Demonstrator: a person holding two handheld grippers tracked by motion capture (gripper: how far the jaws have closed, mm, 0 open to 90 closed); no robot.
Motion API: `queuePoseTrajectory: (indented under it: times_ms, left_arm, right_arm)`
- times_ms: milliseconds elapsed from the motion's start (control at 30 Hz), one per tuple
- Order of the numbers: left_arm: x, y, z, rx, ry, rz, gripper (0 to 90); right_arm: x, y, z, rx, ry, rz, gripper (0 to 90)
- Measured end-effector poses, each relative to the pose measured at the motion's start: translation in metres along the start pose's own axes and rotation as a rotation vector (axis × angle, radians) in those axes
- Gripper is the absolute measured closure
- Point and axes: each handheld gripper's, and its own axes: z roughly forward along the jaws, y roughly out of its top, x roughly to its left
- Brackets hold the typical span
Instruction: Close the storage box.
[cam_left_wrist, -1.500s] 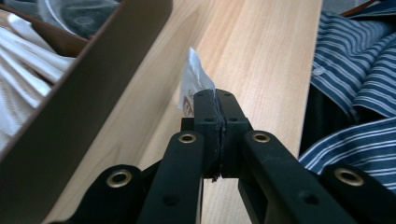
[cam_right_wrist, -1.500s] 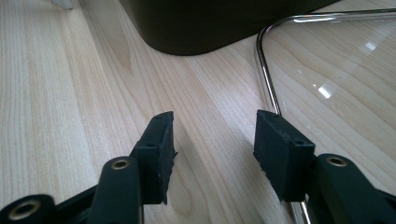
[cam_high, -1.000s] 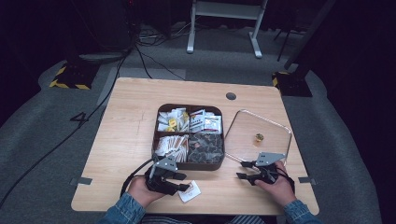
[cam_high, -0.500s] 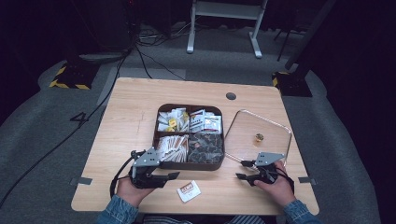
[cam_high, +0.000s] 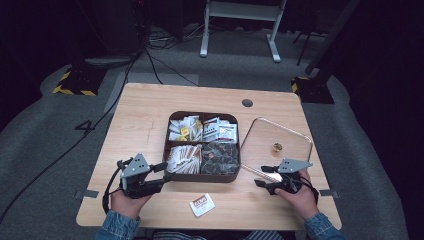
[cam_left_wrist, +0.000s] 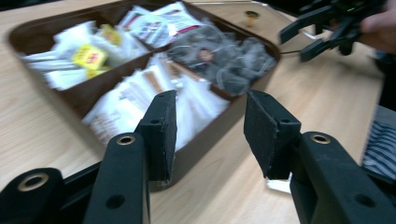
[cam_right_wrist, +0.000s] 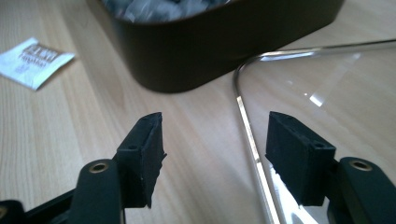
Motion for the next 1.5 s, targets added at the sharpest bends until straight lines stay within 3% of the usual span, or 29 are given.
queuePoseTrajectory:
  times_ms: [233,467,633,833,1000,1200,1500]
  left_arm:
    - [0.015,-0.01,-0.014,0.009,0.104,-0.033,54.5]
    - [0.024,-0.019,-0.019,0.03,0.154,-0.059,53.1]
    - [0.029,-0.025,-0.02,0.063,0.189,-0.077,51.8]
    - [0.036,-0.03,-0.017,0.109,0.199,-0.136,49.2]
    - [0.039,-0.033,-0.015,0.117,0.204,-0.143,49.2]
    - [0.047,-0.038,-0.011,0.156,0.219,-0.148,49.2]
    - [0.057,-0.044,-0.006,0.205,0.228,-0.173,48.9]
  right_arm:
    - [-0.018,0.009,-0.014,-0.043,-0.053,0.033,37.6]
    - [-0.035,0.019,-0.021,-0.068,-0.098,0.056,37.7]
    - [-0.046,0.026,-0.023,-0.078,-0.107,0.106,37.7]
    - [-0.06,0.032,-0.022,-0.051,-0.165,0.112,37.6]
    - [-0.076,0.03,-0.019,-0.043,-0.208,0.155,37.7]
    - [-0.093,0.024,-0.015,0.0,-0.272,0.172,38.9]
    - [-0.104,0.01,-0.009,0.045,-0.32,0.199,35.1]
